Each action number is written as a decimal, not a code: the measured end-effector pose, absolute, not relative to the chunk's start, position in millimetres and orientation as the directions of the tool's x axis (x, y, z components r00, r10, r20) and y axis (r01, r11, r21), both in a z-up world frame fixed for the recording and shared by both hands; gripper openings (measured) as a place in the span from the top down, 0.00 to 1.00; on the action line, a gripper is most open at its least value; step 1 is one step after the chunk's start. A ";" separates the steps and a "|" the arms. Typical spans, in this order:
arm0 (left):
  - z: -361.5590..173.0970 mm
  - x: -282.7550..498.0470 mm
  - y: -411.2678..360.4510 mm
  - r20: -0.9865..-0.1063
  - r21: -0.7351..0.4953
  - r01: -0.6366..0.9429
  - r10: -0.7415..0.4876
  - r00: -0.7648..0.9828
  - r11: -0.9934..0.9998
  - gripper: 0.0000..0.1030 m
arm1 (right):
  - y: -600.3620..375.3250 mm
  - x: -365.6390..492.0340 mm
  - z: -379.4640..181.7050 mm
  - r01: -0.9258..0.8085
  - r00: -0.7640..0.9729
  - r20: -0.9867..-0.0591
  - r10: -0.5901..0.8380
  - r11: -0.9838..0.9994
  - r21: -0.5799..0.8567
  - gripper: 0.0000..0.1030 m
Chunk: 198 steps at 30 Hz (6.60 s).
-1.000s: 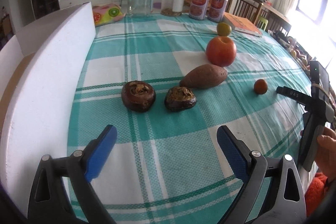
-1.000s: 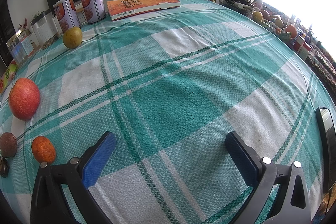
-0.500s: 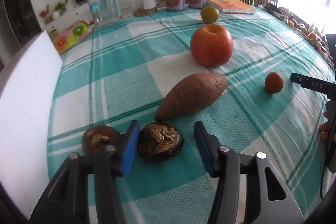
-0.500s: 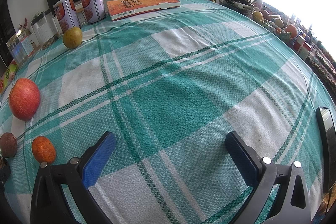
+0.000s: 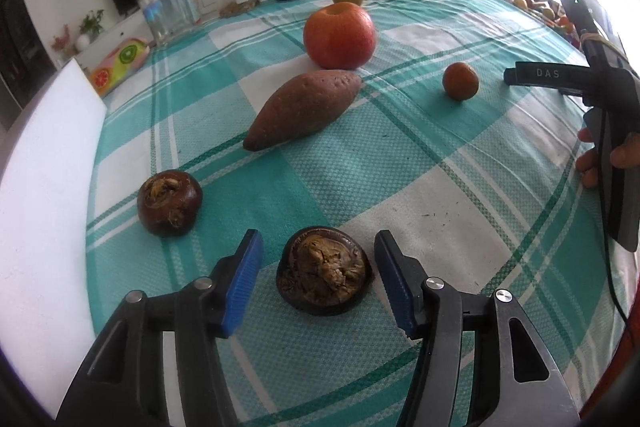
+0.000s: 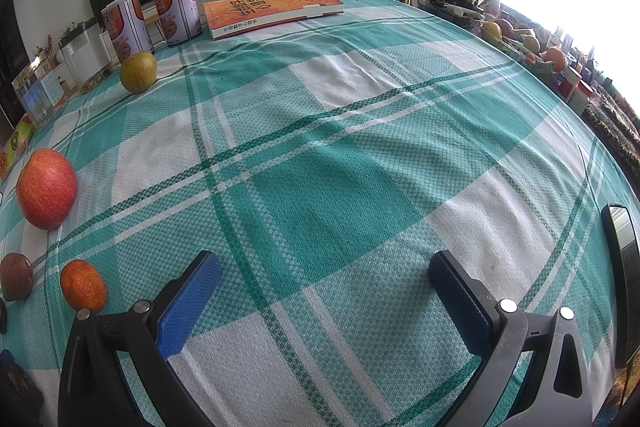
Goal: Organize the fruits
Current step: 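Lower the left tool onto the second brown round fruit and close it, then lift the brown fruit with the left tool while the right tool grasps the sweet potato, then carry both fruits over the box and open both tools to drop them, then withdraw both tools from the box back over the table, then lower the left tool onto the third brown round fruit and close it, then lift the brown fruit with the left tool while the right tool grasps the red apple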
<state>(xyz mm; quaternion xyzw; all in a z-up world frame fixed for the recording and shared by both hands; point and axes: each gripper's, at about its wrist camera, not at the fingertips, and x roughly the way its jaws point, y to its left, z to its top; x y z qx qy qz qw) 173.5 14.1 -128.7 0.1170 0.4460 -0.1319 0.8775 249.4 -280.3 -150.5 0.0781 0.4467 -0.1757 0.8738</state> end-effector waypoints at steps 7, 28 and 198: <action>-124.6 152.6 28.7 -0.801 -0.005 0.254 -0.156 0.578 0.967 0.56 | -278.0 252.1 -146.4 0.316 0.519 -0.827 -0.216 0.947 -0.049 0.03; -116.7 92.9 85.7 -0.804 -0.261 0.146 -0.298 0.514 0.954 0.56 | -32.1 312.9 -134.2 -0.687 0.014 -0.942 0.335 0.688 0.235 0.37; -141.2 163.9 58.2 -0.786 0.014 0.073 -0.034 0.618 0.997 0.12 | -40.5 353.1 -128.1 -0.124 0.535 -0.840 -0.095 0.974 -0.189 0.02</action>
